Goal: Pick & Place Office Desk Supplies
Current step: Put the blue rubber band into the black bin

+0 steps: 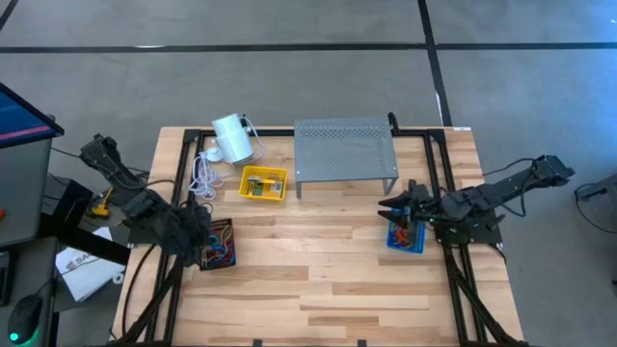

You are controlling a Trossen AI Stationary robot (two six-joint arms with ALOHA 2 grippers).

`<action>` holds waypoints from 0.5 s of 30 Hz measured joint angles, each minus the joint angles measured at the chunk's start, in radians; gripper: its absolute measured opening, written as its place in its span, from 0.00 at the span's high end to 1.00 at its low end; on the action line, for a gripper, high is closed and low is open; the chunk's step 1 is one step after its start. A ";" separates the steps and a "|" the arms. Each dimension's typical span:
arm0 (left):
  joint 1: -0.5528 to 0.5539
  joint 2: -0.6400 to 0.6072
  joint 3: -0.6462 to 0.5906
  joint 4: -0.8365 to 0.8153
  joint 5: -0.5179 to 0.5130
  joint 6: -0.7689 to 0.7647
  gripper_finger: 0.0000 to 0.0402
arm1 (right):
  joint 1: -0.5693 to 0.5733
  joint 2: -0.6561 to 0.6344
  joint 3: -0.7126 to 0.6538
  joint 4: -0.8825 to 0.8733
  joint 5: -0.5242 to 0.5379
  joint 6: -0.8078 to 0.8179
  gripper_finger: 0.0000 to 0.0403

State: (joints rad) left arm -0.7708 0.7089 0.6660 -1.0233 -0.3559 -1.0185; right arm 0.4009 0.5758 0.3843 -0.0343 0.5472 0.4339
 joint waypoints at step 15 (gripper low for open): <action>0.000 0.222 0.000 -0.066 0.117 -0.063 1.00 | -0.063 0.104 0.000 0.149 -0.004 -0.023 0.64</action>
State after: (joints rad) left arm -0.7708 0.9311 0.6659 -1.0889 -0.2390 -1.0817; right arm 0.3383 0.6800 0.3847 0.1146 0.5433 0.4110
